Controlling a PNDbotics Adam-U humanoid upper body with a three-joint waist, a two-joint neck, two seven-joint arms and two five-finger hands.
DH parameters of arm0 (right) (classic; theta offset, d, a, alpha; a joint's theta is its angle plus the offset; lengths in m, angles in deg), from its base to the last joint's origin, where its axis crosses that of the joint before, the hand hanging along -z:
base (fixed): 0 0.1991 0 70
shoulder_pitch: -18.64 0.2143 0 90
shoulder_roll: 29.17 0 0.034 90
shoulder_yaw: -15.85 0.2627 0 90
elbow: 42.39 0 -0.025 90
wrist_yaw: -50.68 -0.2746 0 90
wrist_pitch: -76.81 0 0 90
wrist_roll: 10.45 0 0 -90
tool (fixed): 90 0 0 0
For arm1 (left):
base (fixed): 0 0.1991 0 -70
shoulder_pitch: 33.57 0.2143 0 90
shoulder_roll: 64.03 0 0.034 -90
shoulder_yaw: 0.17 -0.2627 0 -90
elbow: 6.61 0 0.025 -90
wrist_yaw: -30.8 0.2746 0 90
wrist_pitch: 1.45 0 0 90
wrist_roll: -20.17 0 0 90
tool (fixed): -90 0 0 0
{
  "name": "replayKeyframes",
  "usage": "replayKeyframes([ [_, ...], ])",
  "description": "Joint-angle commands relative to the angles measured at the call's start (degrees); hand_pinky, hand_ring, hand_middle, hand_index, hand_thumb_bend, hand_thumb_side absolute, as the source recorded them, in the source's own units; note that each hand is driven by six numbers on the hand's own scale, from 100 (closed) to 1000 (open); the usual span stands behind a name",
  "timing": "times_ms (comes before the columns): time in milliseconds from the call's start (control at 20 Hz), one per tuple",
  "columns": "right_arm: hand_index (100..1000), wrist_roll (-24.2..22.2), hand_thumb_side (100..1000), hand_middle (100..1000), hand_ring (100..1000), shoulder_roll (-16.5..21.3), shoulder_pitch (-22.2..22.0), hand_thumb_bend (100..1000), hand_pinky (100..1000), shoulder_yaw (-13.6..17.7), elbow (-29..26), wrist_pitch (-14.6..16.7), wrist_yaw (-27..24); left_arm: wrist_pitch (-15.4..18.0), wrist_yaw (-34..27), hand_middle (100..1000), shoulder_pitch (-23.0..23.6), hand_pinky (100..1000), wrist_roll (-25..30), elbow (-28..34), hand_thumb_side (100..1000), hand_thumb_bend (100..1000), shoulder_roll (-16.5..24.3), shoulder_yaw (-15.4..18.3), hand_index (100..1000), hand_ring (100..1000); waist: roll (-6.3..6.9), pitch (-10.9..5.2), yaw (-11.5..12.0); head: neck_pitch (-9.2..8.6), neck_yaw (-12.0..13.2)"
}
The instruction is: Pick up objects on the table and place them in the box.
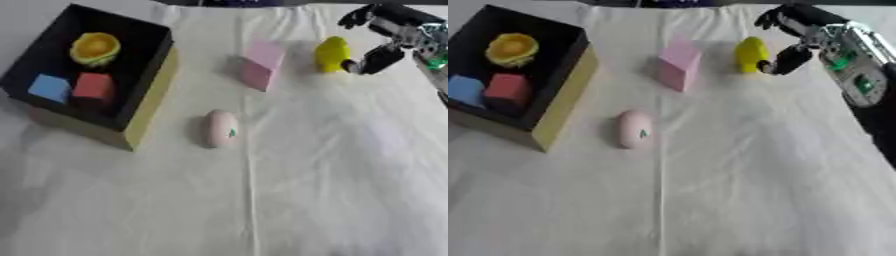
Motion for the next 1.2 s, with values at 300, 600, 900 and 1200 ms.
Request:
replayKeyframes([
  [300, 883, 1.9, 100, 788, 885, 0.0, 1.8, 309, 858, 1.6, 4.5, 0.1, 2.8, 0.0, 0.3, 646, -0.8, 715, 0.1, 0.9, 504, 420, 0.2, 0.1, 801, 689, 0.75, 0.75, 0.3, -1.31, -0.2],
  [600, 783, 4.3, 100, 625, 838, -0.7, 2.2, 136, 837, 1.5, 4.2, 0.5, 0.5, -0.2, 0.5, 646, -0.8, 716, 0.1, 0.9, 509, 417, -0.2, 0.0, 801, 690, 0.96, 1.24, 0.3, -1.12, -0.2],
  [900, 530, 9.7, 100, 405, 700, -0.7, 2.0, 100, 772, 1.6, 2.8, -1.2, -2.4, -0.3, 0.5, 648, -0.8, 717, 0.1, 0.9, 509, 416, -0.3, 0.0, 802, 691, 0.97, 1.16, 0.1, -0.74, 0.0],
  [1200, 487, 18.6, 100, 370, 634, -0.7, 1.8, 100, 747, 1.2, 2.0, -4.6, -5.6, -0.5, 0.4, 649, -0.8, 718, 0.1, 0.9, 510, 414, -0.4, 0.0, 803, 691, 0.83, 0.97, 0.1, -0.74, 0.1],
])
